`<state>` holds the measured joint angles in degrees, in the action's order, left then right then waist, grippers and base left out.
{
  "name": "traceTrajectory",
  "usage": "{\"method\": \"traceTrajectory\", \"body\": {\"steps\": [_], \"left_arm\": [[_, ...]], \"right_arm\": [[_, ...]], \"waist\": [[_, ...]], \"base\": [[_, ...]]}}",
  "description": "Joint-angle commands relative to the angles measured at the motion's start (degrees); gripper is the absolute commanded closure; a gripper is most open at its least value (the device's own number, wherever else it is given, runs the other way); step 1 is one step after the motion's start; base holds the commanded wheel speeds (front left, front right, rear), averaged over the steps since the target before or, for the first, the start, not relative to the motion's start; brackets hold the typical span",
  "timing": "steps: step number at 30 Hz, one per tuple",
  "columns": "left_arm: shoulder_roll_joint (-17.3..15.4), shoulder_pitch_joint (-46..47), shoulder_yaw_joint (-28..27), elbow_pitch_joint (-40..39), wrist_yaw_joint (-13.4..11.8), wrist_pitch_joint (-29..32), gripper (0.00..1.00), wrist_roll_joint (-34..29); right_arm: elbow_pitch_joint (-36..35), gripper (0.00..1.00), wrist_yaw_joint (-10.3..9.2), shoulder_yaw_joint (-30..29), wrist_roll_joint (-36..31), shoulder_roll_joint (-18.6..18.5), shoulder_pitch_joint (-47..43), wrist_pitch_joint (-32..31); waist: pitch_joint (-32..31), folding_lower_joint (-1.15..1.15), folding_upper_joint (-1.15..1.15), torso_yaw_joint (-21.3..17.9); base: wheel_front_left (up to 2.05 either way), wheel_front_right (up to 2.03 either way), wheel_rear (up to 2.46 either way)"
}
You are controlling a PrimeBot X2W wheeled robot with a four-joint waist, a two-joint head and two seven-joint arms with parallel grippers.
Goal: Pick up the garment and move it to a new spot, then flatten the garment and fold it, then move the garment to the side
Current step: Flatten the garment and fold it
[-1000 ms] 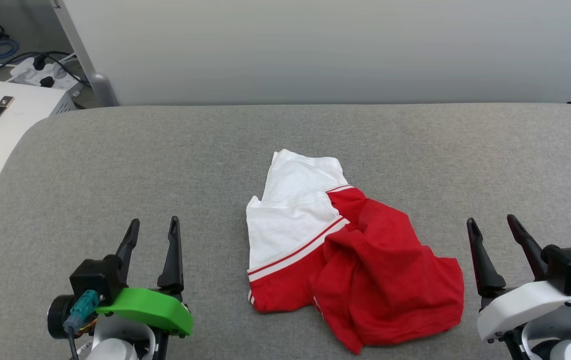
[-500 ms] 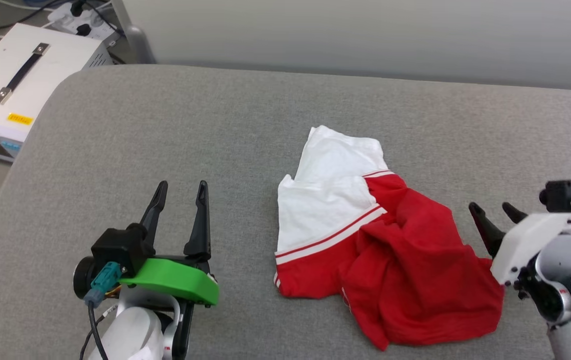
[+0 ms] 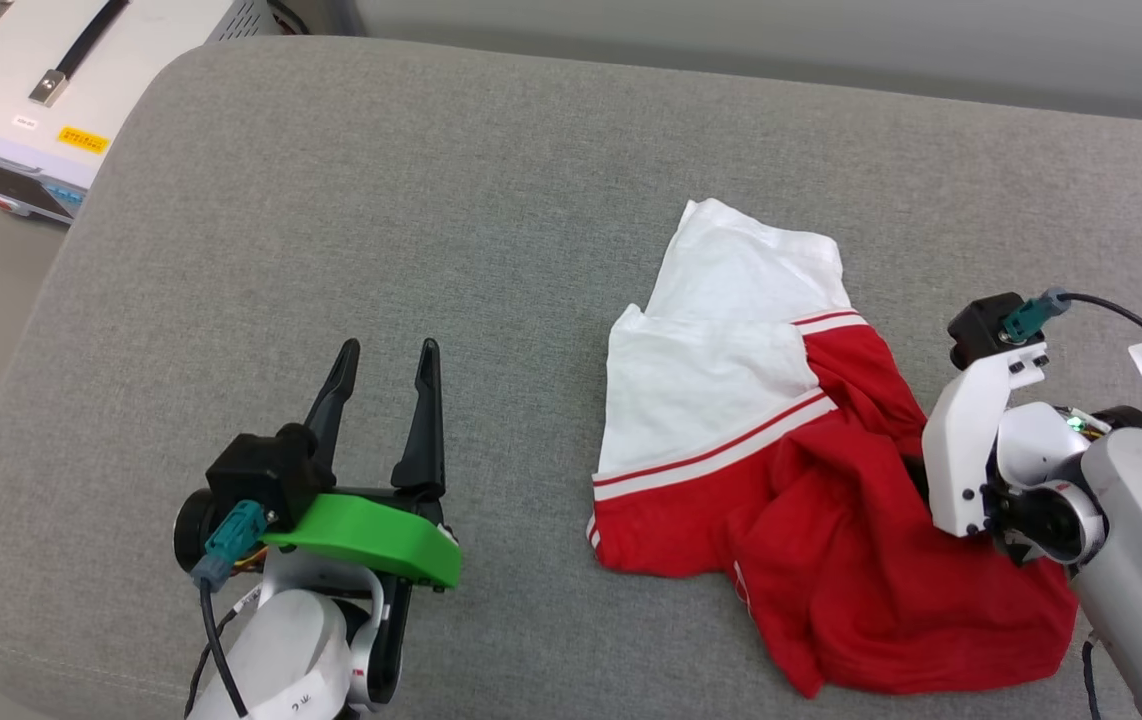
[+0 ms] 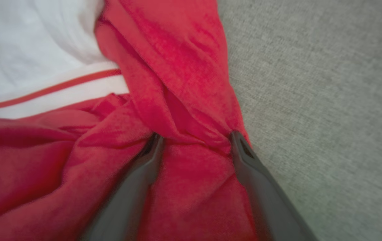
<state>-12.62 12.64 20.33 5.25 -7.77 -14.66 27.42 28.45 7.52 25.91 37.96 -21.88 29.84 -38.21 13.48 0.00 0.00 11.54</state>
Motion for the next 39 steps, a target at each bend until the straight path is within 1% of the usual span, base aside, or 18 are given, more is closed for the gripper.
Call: {"method": "traceTrajectory", "body": {"steps": [1,2,3,4,6,8,13,14,19,22,26,27,31,33,35,36,37,39], "left_arm": [[0.4,0.9,-0.2,0.2,0.4,-0.3,0.0,-0.6],[0.6,0.9,-0.4,0.3,0.5,-0.3,0.0,-0.7],[0.7,0.9,-0.5,0.3,0.6,-0.3,0.0,-0.8],[0.9,0.9,-0.6,0.4,0.7,-0.3,0.0,-1.0],[1.1,0.8,-0.9,0.7,1.0,-0.3,0.0,-1.2],[1.2,0.5,-1.2,0.9,1.2,-0.3,0.0,-1.5],[0.8,-0.6,-1.6,1.7,1.4,-0.3,0.0,-1.9],[0.6,-0.9,-1.7,1.7,1.4,-0.3,0.0,-1.9],[-0.1,-2.2,-1.7,1.8,1.3,-0.2,0.0,-1.8],[-0.4,-3.1,-1.5,1.9,1.1,0.2,0.0,-1.7],[-0.8,-4.5,-1.5,1.6,0.8,0.7,0.0,-1.4],[-0.9,-4.8,-1.5,1.5,0.7,0.9,0.0,-1.3],[-1.3,-5.9,-1.3,1.2,0.5,1.6,0.0,-1.0],[-1.4,-6.2,-1.2,1.0,0.4,1.9,0.0,-0.9],[-1.4,-6.4,-1.0,0.8,0.3,2.1,0.0,-0.8],[-1.5,-6.5,-0.9,0.8,0.4,2.3,0.0,-0.7],[-1.5,-6.5,-0.8,0.8,0.4,2.3,0.0,-0.7],[-1.7,-6.8,-0.7,0.9,0.4,2.6,0.0,-0.6]], "right_arm": [[3.3,0.0,-0.03,2.2,1.4,0.4,-1.5,-3.6],[4.1,0.44,-0.03,2.8,2.1,0.5,-1.6,-4.9],[4.6,0.62,-0.03,3.5,2.7,0.6,-1.7,-5.9],[4.8,1.0,-0.03,4.3,3.3,0.5,-1.6,-6.5],[4.4,1.0,-0.03,4.7,4.2,0.4,-1.0,-5.7],[3.7,1.0,-0.03,4.5,4.2,-0.2,0.2,-3.3],[1.1,1.0,-0.03,0.7,3.5,-2.0,2.1,4.1],[0.6,1.0,-0.03,0.0,3.2,-2.5,1.9,4.8],[-3.0,1.0,-0.03,-6.9,0.8,-5.3,-2.5,8.1],[-4.9,1.0,-0.03,-12.3,-1.2,-5.5,-8.3,8.4],[-9.0,1.0,-0.03,-19.9,-4.6,-3.0,-18.7,7.4],[-10.3,1.0,-0.03,-21.7,-5.4,-1.6,-21.8,6.8],[-15.2,1.0,-0.03,-25.4,-7.9,4.4,-31.3,3.9],[-17.3,1.0,-0.03,-26.3,-8.8,7.5,-34.6,2.8],[-18.9,1.0,-0.03,-27.2,-10.1,9.6,-36.5,2.5],[-19.7,0.59,-0.03,-27.9,-10.8,10.7,-37.0,2.7],[-20.2,0.0,-0.03,-28.3,-11.3,11.4,-37.3,2.9],[-22.1,0.0,-0.03,-30.5,-13.6,13.7,-37.4,5.5]], "waist": [[0.4,0.0,0.0,0.4],[0.5,0.0,0.0,0.4],[0.5,0.0,0.0,0.3],[0.6,0.0,0.0,0.2],[0.4,0.0,0.0,-0.2],[-0.1,0.0,0.0,-0.8],[-2.7,0.0,0.0,-2.9],[-3.1,0.0,0.0,-3.3],[-5.5,0.0,0.0,-5.7],[-7.0,0.0,0.0,-7.0],[-8.5,0.0,0.0,-8.4],[-8.8,0.0,0.0,-8.7],[-9.3,0.0,0.0,-9.6],[-9.3,0.0,0.0,-9.8],[-9.3,0.0,0.0,-9.9],[-9.4,0.0,0.0,-9.9],[-9.5,0.0,0.0,-9.8],[-9.7,0.0,0.0,-9.7]], "base": [[0.0,0.0,0.0],[0.0,0.0,0.0],[0.0,0.0,0.0],[0.0,0.0,0.0],[0.0,0.0,0.0],[0.0,0.0,0.0],[0.0,0.0,0.0],[0.0,0.0,0.0],[0.0,0.0,0.0],[0.0,0.0,0.0],[0.0,0.0,0.0],[0.0,0.0,0.0],[0.0,0.0,0.0],[0.0,0.0,0.0],[0.0,0.0,0.0],[0.0,0.0,0.0],[0.0,0.0,0.0],[0.0,0.0,0.0]]}}
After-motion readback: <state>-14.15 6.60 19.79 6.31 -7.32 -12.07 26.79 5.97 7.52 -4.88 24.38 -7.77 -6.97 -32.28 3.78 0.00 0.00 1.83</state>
